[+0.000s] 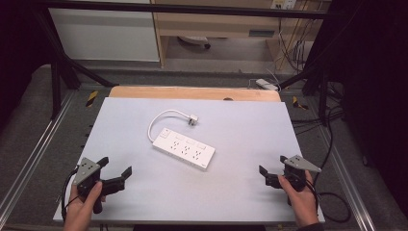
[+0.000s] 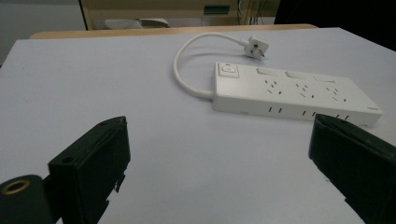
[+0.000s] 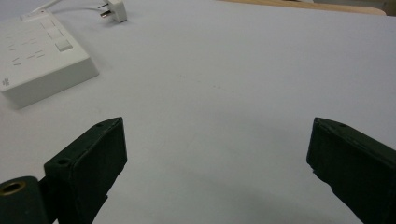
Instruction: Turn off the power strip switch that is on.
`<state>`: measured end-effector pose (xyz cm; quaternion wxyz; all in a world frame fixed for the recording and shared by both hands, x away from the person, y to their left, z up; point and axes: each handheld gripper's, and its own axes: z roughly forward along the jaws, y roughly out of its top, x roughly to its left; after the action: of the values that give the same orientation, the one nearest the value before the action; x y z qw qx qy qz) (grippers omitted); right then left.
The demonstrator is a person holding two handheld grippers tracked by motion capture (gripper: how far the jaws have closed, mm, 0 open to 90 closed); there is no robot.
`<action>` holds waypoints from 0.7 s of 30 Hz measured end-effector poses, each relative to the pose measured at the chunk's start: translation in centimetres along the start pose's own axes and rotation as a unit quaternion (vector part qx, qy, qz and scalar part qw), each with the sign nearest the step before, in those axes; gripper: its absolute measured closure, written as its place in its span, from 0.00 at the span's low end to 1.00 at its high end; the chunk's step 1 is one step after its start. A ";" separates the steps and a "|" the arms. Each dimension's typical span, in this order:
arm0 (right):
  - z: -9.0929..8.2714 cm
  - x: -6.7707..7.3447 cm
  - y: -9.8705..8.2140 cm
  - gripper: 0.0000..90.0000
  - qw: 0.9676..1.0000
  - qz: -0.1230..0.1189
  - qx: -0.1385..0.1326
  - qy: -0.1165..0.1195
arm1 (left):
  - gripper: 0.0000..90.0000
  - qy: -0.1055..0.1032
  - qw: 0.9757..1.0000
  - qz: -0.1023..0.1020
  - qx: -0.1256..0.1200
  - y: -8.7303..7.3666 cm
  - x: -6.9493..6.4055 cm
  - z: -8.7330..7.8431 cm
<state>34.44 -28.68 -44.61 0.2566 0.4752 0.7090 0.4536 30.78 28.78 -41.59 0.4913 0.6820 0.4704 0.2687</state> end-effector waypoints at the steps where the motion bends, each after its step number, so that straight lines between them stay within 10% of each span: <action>1: -0.1 -0.1 0.0 0.06 1.000 0.003 -0.001 -0.001 | 0.06 0.000 1.000 0.000 0.001 0.0 0.0 0.0; 21: -0.6 -0.4 0.3 0.06 1.000 0.022 -0.020 0.006 | 0.06 0.006 1.000 0.005 0.007 0.0 0.0 0.1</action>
<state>34.27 -29.26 -44.09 0.2519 0.4823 0.6907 0.4763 30.90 28.75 -41.64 0.4820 0.6862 0.4721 0.2719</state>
